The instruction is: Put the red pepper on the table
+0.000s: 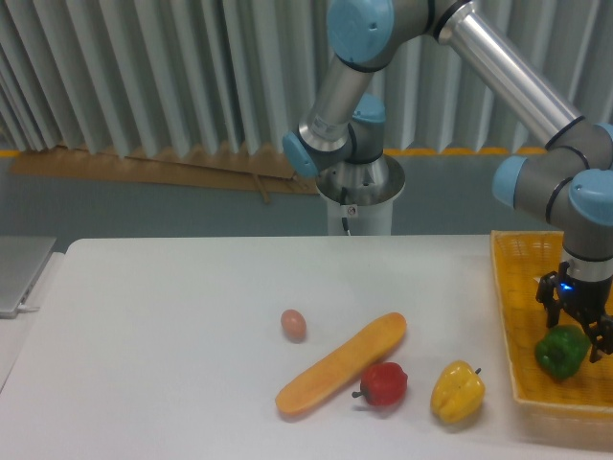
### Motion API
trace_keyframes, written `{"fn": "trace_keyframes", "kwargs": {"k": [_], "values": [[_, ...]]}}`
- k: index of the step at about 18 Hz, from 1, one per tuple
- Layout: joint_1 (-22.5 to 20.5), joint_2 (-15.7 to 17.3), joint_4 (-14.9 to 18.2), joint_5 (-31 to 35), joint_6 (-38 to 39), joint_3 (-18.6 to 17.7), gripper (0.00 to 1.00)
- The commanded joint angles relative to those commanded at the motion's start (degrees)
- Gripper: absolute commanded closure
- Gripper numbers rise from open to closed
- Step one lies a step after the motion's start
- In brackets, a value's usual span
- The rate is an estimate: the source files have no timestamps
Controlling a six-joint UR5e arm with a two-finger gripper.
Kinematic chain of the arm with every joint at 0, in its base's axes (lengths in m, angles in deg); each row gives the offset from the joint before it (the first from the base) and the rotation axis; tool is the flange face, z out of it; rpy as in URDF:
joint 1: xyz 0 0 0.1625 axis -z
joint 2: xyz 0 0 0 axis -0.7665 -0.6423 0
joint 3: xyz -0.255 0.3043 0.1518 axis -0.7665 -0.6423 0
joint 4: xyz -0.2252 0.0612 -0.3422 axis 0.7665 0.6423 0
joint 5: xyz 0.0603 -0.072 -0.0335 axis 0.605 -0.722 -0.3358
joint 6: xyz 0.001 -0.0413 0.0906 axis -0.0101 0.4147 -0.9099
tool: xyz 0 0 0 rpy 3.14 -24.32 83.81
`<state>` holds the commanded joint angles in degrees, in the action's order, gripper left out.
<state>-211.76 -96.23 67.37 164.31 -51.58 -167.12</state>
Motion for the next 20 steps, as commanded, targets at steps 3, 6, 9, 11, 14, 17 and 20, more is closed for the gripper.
{"fn": "trace_keyframes", "kwargs": {"k": [3,6,9,11,14,17,20], "values": [[-0.26,0.0,0.0,-1.4,-0.26,0.17,0.0],[0.0,0.61,0.0,-1.67,-0.44,0.35,0.0],[0.52,1.32,0.09,-1.23,-0.35,0.7,0.0],[0.7,2.19,0.35,-0.97,-0.44,0.7,0.0],[0.62,3.25,1.84,-1.41,-0.44,0.62,0.0],[0.62,3.25,1.84,-1.49,-0.44,0.35,0.0],[0.7,3.25,1.84,-1.5,-0.44,0.18,0.0]]}}
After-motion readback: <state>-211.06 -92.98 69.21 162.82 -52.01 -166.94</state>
